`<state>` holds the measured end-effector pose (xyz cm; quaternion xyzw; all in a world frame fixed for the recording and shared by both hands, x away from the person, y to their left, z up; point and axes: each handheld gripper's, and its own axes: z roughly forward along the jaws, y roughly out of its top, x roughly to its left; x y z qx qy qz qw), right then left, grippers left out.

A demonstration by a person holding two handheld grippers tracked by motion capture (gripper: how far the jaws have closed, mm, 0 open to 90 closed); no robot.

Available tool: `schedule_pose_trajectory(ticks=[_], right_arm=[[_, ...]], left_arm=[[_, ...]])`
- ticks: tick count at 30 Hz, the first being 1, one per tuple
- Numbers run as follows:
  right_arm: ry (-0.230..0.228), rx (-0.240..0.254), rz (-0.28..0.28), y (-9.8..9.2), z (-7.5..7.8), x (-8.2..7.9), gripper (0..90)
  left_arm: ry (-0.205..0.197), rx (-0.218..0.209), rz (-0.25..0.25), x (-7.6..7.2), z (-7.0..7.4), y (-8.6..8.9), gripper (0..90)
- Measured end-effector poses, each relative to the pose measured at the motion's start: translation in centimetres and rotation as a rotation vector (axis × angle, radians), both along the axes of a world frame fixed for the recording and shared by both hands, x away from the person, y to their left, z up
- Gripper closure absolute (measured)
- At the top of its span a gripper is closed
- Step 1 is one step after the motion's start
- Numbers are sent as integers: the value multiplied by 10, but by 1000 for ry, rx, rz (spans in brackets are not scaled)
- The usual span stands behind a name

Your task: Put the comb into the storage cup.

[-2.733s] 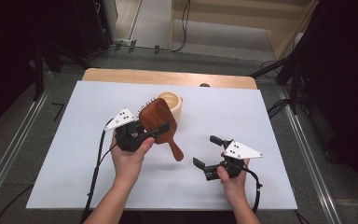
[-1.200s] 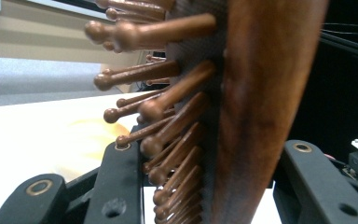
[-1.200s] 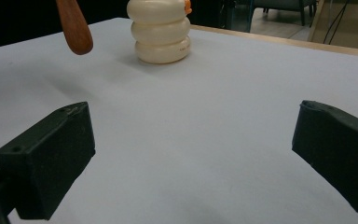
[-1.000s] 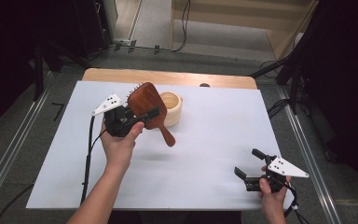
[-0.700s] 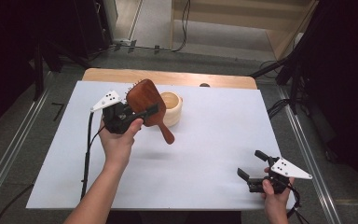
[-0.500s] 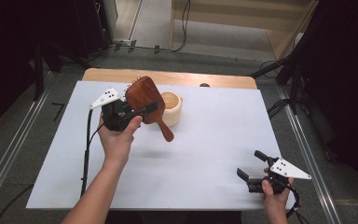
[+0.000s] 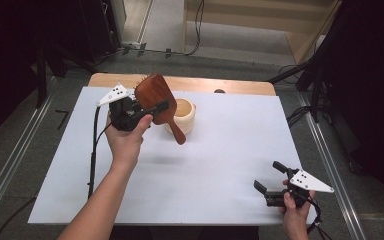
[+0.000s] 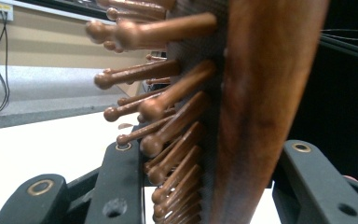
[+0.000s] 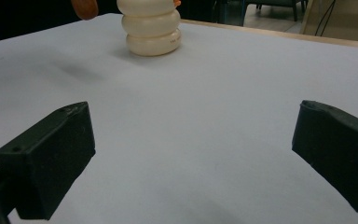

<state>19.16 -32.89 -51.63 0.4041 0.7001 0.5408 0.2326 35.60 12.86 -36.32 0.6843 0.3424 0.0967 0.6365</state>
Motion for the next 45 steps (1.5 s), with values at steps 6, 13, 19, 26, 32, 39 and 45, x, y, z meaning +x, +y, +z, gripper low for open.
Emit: schedule_pose_trajectory(ticks=[6, 13, 19, 26, 32, 39, 45], right_arm=[[0, -5, 3, 0, 0, 0, 0], [1, -3, 4, 0, -1, 1, 0], [2, 11, -3, -2, -1, 1, 0], [0, 2, 3, -1, -1, 1, 0], [-2, 6, 5, -1, -1, 1, 0], [-2, 5, 10, 0, -2, 1, 0], [-2, 7, 11, -1, -2, 1, 0]], left_arm=[[-5, -2, 5, 6, 5, 0, 585], [-12, 0, 12, 12, 10, 1, 584], [-14, -8, 15, 17, 12, 1, 585], [-18, -15, 28, 24, 16, 2, 585], [-20, -25, 43, 31, 19, 5, 584], [-21, -26, 53, 39, 19, 7, 584], [-23, -26, 67, 44, 22, 8, 584]])
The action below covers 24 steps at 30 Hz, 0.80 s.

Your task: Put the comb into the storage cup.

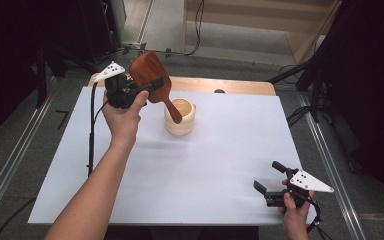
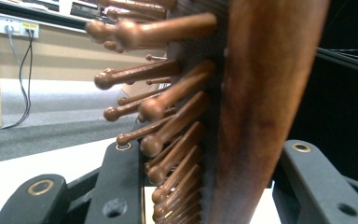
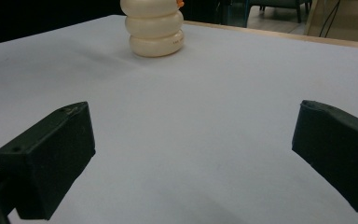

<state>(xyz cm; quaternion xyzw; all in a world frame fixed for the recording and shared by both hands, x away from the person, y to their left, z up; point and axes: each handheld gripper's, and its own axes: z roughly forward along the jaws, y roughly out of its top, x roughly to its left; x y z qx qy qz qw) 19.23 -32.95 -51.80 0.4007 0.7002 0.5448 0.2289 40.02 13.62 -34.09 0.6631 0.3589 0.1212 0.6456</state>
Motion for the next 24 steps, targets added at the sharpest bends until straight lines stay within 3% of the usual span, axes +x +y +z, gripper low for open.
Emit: schedule_pose_trajectory(ticks=[13, 24], right_arm=[[1, 3, 1, 0, 0, 0, 0], [-5, 7, 2, -1, 0, 0, 0]], left_arm=[[-14, 9, 30, 13, 6, 0, 584], [-8, 2, 54, 23, -1, -4, 583]])
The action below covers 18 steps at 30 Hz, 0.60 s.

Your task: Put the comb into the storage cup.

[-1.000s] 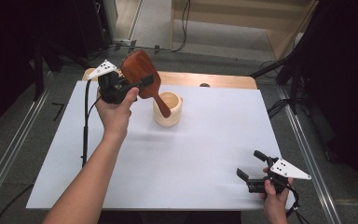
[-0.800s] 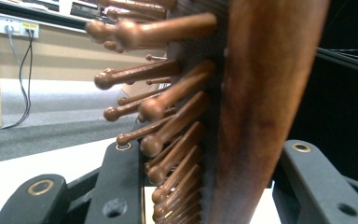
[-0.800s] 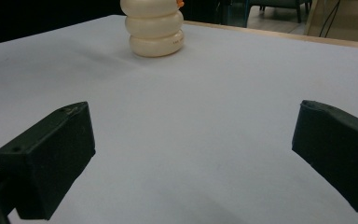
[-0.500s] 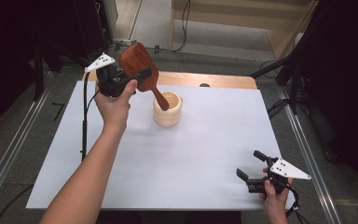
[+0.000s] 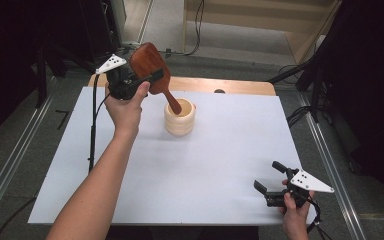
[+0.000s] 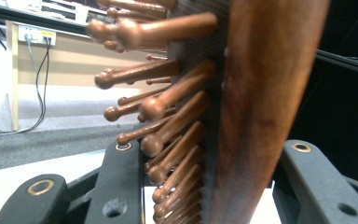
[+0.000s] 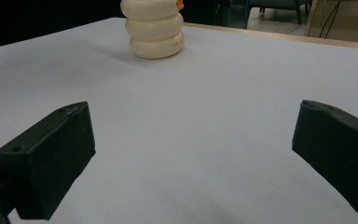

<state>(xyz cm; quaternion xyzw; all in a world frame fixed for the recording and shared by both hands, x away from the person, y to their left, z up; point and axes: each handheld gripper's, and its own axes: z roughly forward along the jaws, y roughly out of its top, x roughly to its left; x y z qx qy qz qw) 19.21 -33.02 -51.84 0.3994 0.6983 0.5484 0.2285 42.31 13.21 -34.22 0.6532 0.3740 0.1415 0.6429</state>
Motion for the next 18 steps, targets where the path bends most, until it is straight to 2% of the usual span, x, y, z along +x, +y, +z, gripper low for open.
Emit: schedule_pose_trajectory(ticks=[5, 18], right_arm=[[-1, 1, 1, 0, 0, 0, 0], [0, 1, 3, 1, 0, 0, 0]], left_arm=[[7, 18, 20, 4, -5, -3, 583], [9, 30, 26, 8, -18, -14, 580]])
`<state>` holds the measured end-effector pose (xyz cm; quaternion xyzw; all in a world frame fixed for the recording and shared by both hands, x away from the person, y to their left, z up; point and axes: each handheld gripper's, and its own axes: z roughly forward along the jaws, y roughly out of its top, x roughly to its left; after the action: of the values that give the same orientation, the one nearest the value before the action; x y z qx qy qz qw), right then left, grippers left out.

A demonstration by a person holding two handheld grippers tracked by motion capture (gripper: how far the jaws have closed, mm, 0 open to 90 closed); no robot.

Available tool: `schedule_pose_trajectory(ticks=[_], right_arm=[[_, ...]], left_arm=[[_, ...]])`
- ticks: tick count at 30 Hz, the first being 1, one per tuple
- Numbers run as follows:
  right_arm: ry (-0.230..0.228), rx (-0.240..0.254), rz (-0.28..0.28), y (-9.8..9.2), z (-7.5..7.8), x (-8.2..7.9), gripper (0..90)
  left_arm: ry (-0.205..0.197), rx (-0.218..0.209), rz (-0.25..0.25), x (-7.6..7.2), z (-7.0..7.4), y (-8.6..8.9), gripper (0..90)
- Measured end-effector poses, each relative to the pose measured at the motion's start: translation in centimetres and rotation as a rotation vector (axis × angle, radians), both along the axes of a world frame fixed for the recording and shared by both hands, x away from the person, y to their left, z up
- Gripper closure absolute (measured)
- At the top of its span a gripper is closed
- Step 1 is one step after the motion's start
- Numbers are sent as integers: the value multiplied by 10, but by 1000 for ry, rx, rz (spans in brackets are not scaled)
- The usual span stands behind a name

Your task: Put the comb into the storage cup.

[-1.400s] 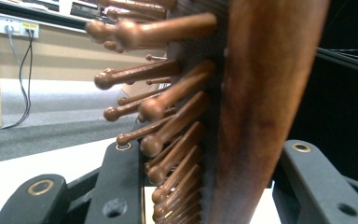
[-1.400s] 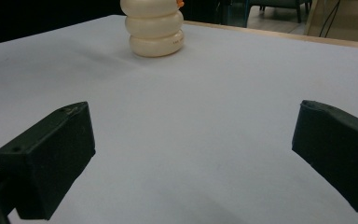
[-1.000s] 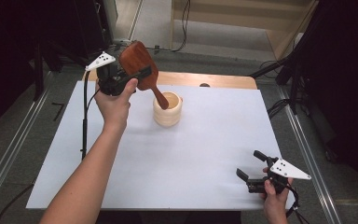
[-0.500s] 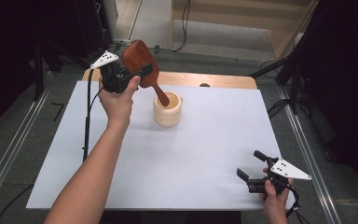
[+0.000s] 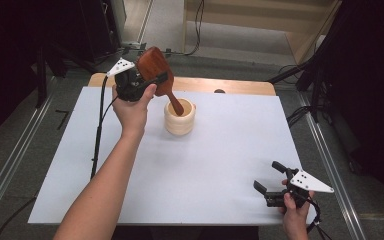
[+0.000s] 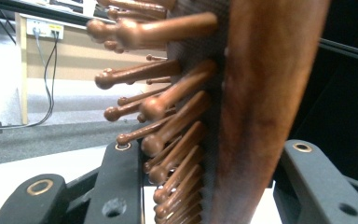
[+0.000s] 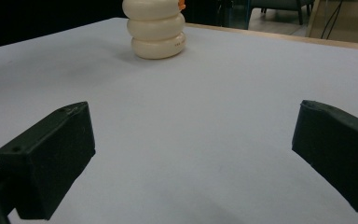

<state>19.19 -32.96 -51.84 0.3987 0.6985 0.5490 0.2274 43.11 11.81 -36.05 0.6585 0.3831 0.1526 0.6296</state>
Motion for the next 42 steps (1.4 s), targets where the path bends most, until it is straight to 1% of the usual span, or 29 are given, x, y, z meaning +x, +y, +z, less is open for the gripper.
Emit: schedule_pose_trajectory(ticks=[9, 15, 17, 21, 23, 26, 31, 40, 42], right_arm=[[-1, 1, 2, 0, 0, 0, 0], [-2, 0, 1, 0, 0, 0, 0], [-1, 1, 1, 0, 0, 0, 0], [0, 1, 1, 0, 0, 0, 0], [0, -1, 1, 0, 0, 0, 0], [-1, -1, 1, 0, 0, 0, 0], [-1, 2, 2, 0, 0, 0, 0], [-6, 11, -3, -1, -1, 0, 0], [-5, 12, -3, -1, -1, 0, 0]], left_arm=[[1, 2, 6, 1, -11, -6, 578], [13, -4, 8, 1, -20, -6, 578], [9, 2, 12, 1, -22, -6, 577], [-4, -4, 6, 0, -26, -8, 577], [-2, -9, 4, 0, -30, -8, 577], [4, -11, 17, 0, -35, -9, 576], [9, -13, 18, 2, -41, -12, 574], [16, 2, 40, 5, -52, -19, 572], [19, -16, 37, 6, -56, -19, 571]])
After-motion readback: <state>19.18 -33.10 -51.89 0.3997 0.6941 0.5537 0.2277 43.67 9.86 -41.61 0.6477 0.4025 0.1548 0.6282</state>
